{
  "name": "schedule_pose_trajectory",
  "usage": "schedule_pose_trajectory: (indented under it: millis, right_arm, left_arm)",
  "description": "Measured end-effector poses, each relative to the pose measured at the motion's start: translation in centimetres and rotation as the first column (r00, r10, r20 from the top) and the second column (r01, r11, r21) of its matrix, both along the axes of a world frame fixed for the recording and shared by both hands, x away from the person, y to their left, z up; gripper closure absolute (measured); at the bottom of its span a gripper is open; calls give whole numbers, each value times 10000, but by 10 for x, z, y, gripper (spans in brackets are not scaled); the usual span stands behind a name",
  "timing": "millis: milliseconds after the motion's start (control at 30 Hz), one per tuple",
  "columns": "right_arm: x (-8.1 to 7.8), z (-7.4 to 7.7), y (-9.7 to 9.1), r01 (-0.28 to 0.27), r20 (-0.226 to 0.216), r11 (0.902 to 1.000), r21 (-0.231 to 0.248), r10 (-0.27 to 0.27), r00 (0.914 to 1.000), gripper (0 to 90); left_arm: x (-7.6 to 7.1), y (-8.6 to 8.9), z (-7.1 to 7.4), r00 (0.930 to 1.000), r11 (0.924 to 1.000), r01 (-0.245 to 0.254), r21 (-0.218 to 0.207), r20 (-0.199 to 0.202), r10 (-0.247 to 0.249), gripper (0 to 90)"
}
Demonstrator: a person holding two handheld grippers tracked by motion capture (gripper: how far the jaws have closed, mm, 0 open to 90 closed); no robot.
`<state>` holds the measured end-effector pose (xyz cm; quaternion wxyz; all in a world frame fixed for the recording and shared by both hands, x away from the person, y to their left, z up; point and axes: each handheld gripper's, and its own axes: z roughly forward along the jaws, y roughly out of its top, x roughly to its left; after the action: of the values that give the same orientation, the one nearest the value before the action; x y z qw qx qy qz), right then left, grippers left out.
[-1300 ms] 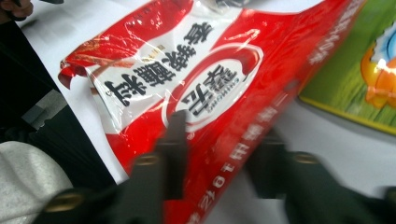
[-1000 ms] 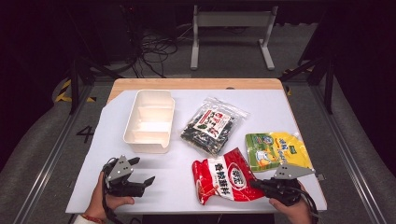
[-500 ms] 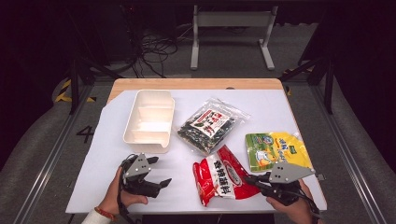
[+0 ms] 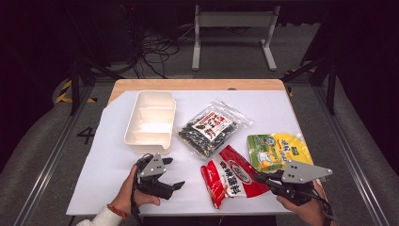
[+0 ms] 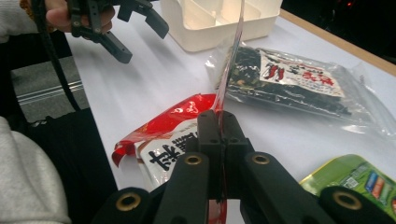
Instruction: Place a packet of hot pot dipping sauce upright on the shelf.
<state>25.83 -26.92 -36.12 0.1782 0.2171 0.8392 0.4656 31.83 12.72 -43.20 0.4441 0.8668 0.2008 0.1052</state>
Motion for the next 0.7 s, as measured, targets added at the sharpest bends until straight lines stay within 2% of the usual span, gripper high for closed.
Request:
schedule_pose_trajectory:
  millis: [100,200,267,333,433,467,567,600,700]
  right_arm:
    - [4,2,-1,31,165,10000,74,-33,9999,900]
    - [5,8,-1,-82,360,9998,167,76,9993,900]
    - [3,13,-1,-241,581,9996,176,230,9980,900]
    - [0,18,-2,-407,710,9983,423,376,9968,900]
    - [-1,24,0,-723,895,9966,390,686,9936,900]
    - [-1,24,0,-723,895,9966,390,686,9936,900]
    - [0,26,7,-994,1015,9944,361,953,9903,900]
    - [2,26,10,-1060,1080,9939,314,1020,9889,900]
    - [7,28,22,-1256,1248,9918,243,1217,9847,900]
  left_arm:
    - [4,-10,4,9996,9996,282,-81,5,-282,140]
    - [10,-24,10,9981,9975,613,-338,52,-611,140]
    - [14,-34,13,9960,9952,896,-382,58,-895,140]
    - [16,-45,16,9935,9928,1139,-380,129,-1135,139]
    - [19,-61,18,9892,9884,1463,-400,159,-1458,137]
    - [19,-61,18,9892,9884,1463,-400,159,-1458,135]
    - [20,-74,17,9823,9811,1874,-484,77,-1872,133]
    - [20,-77,16,9777,9762,2099,-541,25,-2100,134]
    - [20,-80,15,9728,9713,2309,-570,-48,-2315,139]
